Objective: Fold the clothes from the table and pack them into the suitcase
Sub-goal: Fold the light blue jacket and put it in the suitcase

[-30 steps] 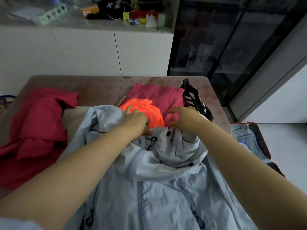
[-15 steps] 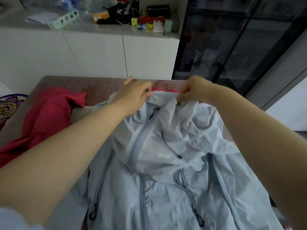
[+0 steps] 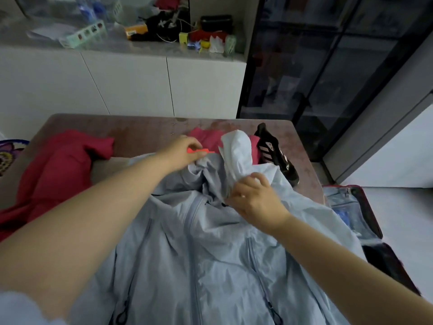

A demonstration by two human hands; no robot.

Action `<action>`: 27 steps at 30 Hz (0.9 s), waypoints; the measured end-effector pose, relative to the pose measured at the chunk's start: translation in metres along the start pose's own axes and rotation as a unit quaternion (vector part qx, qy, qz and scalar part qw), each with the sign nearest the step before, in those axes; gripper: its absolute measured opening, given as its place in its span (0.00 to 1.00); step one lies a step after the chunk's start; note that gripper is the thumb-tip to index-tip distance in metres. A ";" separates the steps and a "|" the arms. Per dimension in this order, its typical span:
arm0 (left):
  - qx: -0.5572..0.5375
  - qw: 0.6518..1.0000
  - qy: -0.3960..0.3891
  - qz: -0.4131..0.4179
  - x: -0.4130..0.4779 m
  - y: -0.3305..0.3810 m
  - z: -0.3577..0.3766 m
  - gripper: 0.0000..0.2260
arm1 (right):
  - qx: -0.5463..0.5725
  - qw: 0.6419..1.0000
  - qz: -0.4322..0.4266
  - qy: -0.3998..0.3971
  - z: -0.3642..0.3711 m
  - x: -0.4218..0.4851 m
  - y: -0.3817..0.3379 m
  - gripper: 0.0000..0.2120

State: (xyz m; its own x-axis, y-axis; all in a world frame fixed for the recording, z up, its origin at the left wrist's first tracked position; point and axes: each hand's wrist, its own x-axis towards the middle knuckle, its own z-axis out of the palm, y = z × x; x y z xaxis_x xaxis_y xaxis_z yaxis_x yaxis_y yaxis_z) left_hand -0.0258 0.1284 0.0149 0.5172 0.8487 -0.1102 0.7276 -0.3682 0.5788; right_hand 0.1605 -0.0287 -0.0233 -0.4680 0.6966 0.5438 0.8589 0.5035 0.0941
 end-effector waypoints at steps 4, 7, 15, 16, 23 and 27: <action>0.095 0.995 -0.026 -0.013 0.005 0.016 0.020 0.28 | 0.026 0.996 0.073 -0.034 -0.003 -0.012 -0.011 0.12; 0.115 0.987 -0.105 -0.051 0.009 0.025 0.024 0.25 | 0.044 0.977 0.206 0.044 -0.021 0.009 -0.004 0.14; -0.038 0.999 -0.019 -0.020 0.003 0.017 0.020 0.06 | 0.206 0.786 0.559 -0.163 -0.022 0.067 0.065 0.40; -0.060 0.998 -0.005 -0.018 0.003 0.015 0.016 0.09 | 0.206 0.774 0.565 -0.200 -0.018 0.068 0.074 0.41; -0.119 0.990 -0.069 0.008 -0.003 0.009 -0.005 0.04 | 0.156 0.775 0.495 -0.361 0.003 0.083 0.094 0.24; -0.168 0.985 0.000 -0.045 0.010 0.003 0.004 0.17 | 0.116 0.755 0.404 -0.504 -0.002 0.091 0.097 0.17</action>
State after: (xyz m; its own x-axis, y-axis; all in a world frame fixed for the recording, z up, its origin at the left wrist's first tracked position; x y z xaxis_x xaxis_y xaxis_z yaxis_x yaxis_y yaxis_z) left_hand -0.0162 0.1342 0.0124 0.4569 0.8726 -0.1728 0.5800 -0.1450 0.8016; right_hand 0.2021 0.0824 0.0371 0.1681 0.8003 -0.5756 0.9438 -0.2992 -0.1403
